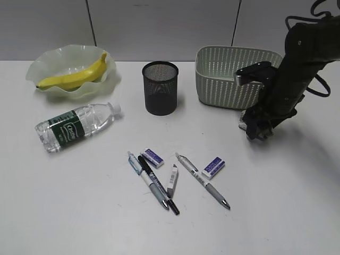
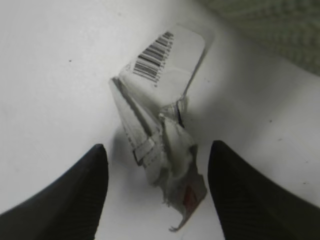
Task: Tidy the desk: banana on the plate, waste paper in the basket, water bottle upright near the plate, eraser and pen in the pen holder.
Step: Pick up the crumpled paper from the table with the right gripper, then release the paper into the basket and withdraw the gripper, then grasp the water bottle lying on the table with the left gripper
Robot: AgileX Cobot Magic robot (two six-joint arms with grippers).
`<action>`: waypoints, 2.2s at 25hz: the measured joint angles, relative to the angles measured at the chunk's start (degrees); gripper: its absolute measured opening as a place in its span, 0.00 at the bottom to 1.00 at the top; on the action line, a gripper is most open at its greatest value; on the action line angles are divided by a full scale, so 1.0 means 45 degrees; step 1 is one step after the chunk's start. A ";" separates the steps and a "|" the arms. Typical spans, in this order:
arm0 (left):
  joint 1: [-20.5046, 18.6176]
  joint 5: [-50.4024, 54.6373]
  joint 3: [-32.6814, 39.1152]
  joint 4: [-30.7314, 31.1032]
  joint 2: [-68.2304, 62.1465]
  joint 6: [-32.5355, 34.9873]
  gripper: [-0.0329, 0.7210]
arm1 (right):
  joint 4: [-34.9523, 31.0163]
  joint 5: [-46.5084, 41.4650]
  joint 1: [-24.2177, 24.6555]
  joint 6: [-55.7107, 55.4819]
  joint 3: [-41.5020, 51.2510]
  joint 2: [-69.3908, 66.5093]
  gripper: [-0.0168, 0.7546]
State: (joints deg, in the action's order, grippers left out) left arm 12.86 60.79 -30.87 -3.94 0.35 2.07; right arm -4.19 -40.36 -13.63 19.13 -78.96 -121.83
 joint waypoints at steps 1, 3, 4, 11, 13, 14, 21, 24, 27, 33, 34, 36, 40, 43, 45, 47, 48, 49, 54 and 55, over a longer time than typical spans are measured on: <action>0.0000 0.0000 0.0000 0.0000 0.0000 0.0000 0.49 | 0.0000 0.0000 0.0000 0.0000 0.0000 -0.0114 0.66; 0.0000 0.0000 0.0000 0.0000 0.0000 0.0000 0.49 | 0.0000 -0.0065 0.0000 0.0000 0.0000 -0.0259 0.56; 0.0000 0.0000 0.0000 0.0000 0.0000 0.0000 0.49 | -0.0026 -0.0181 0.0000 0.0000 -0.0022 -0.0273 0.47; 0.0000 0.0000 0.0000 0.0000 -0.0127 0.0000 0.49 | -0.0552 -0.1836 0.0000 0.0002 -0.0533 0.0194 0.10; 0.0000 0.0000 0.0000 0.0000 -0.0127 0.0000 0.49 | -0.0990 -0.2082 0.0000 0.0300 -0.0546 0.0817 0.10; 0.0000 0.0000 0.0000 0.0000 -0.0127 0.0000 0.49 | -0.1325 -0.2168 -0.0015 0.0591 -0.0571 0.1133 0.10; 0.0000 0.0000 0.0000 0.0000 -0.0127 0.0000 0.49 | -0.3339 -0.0630 -0.0207 0.2765 -0.0626 0.3651 0.10; 0.0000 0.0000 0.0000 0.0000 -0.0127 0.0000 0.49 | -0.3379 0.1666 -0.0155 0.2870 -0.0641 0.3842 0.10; 0.0000 0.0000 0.0000 0.0000 -0.0136 0.0000 0.49 | -0.3337 0.3755 -0.0143 0.2881 -0.0667 0.3459 0.09; 0.0000 0.0000 0.0000 0.0000 -0.0136 0.0000 0.49 | -0.3325 0.6031 -0.0128 0.2881 -0.0755 0.1720 0.14; 0.0000 0.0000 0.0000 0.0000 -0.0136 0.0000 0.49 | -0.3325 0.6172 -0.0128 0.2881 -0.0755 0.1441 0.19; 0.0000 0.0000 0.0000 0.0000 -0.0136 0.0000 0.49 | -0.3325 0.6375 -0.0128 0.2627 -0.0755 0.1054 0.34; 0.0000 0.0000 0.0000 0.0000 -0.0136 0.0000 0.49 | -0.3393 0.6623 -0.0128 0.1800 -0.0755 0.0767 0.64; 0.0000 0.0000 0.0000 0.0000 -0.0136 0.0000 0.49 | -0.3652 0.6391 -0.0128 0.1419 -0.0755 0.1044 0.72; 0.0000 0.0000 0.0000 0.0000 -0.0136 0.0000 0.49 | -0.3719 0.5402 -0.0128 0.1322 -0.0755 0.1497 0.73; 0.0000 0.0000 0.0000 0.0000 -0.0136 0.0000 0.49 | -0.3779 0.4278 -0.0128 0.1180 -0.0755 0.2169 0.74; 0.0000 0.0000 0.0000 0.0000 -0.0136 0.0000 0.49 | -0.3779 0.3678 -0.0128 0.0958 -0.0755 0.2530 0.74; 0.0000 0.0000 0.0000 0.0000 -0.0136 0.0000 0.49 | -0.3680 0.3108 -0.0128 0.0502 -0.0755 0.2839 0.74; 0.0000 0.0000 0.0000 0.0000 -0.0136 0.0000 0.49 | -0.2110 -0.0020 -0.0128 -0.1854 -0.0765 0.4316 0.74; 0.0000 0.0000 0.0000 0.0000 -0.0136 0.0000 0.49 | -0.1935 -0.0824 -0.0128 -0.2003 -0.0765 0.4542 0.74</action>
State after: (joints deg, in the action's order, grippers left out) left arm 12.86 60.79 -30.87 -3.94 -0.26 2.07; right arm -12.90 -44.07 -14.21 10.11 -82.41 -101.39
